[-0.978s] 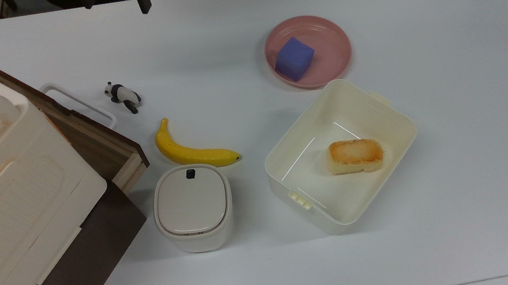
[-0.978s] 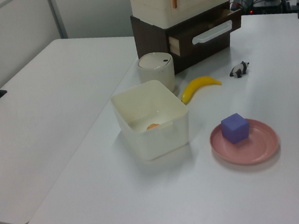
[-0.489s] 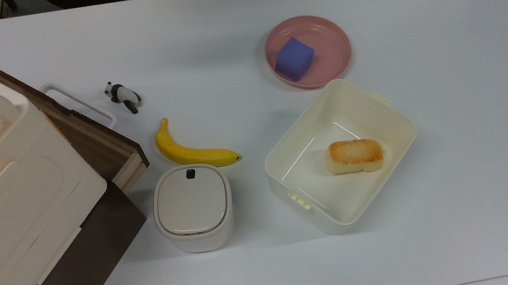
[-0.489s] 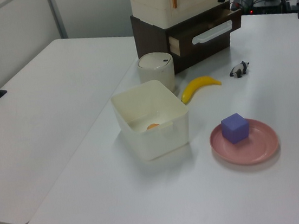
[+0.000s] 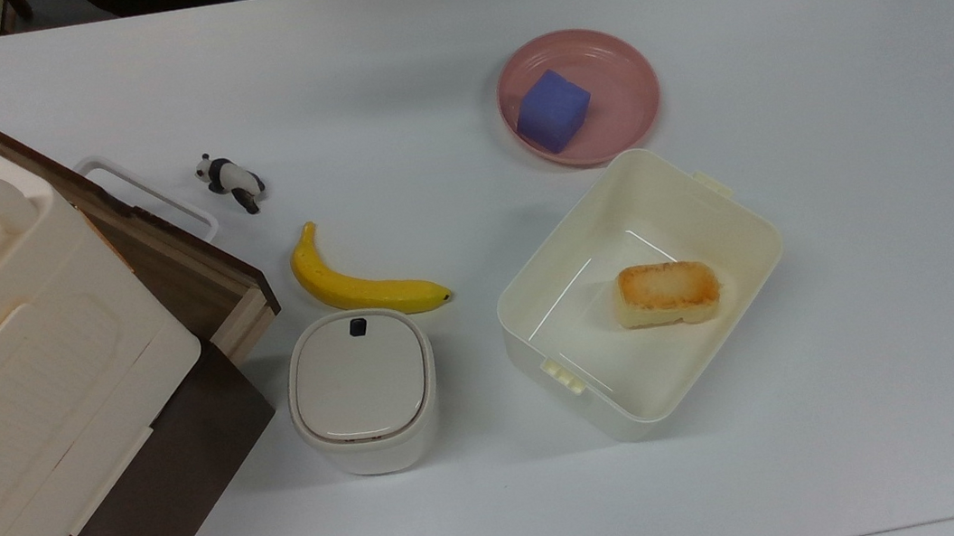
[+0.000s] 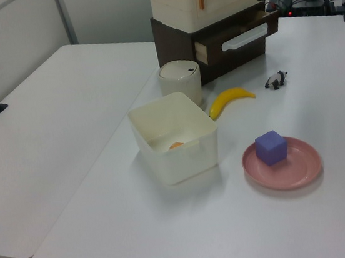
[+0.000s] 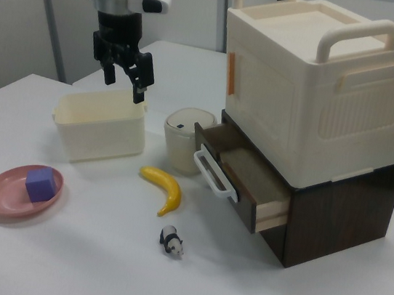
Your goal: Slide open the drawer
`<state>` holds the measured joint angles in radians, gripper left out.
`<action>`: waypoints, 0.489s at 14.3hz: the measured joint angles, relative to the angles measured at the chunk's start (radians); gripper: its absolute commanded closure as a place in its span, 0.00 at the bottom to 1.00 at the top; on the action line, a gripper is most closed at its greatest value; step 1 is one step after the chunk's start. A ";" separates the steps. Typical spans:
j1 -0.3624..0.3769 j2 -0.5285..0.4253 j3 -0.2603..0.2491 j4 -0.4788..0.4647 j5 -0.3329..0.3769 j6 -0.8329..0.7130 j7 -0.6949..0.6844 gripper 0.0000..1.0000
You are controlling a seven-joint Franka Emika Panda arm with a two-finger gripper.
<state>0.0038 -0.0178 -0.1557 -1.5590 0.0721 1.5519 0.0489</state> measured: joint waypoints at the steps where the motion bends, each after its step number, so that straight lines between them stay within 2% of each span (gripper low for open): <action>1: 0.001 0.000 0.001 0.000 0.000 0.001 0.000 0.00; 7: 0.002 0.007 0.027 -0.001 0.001 0.030 0.017 0.00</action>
<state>0.0059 -0.0107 -0.1287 -1.5598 0.0732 1.5815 0.0663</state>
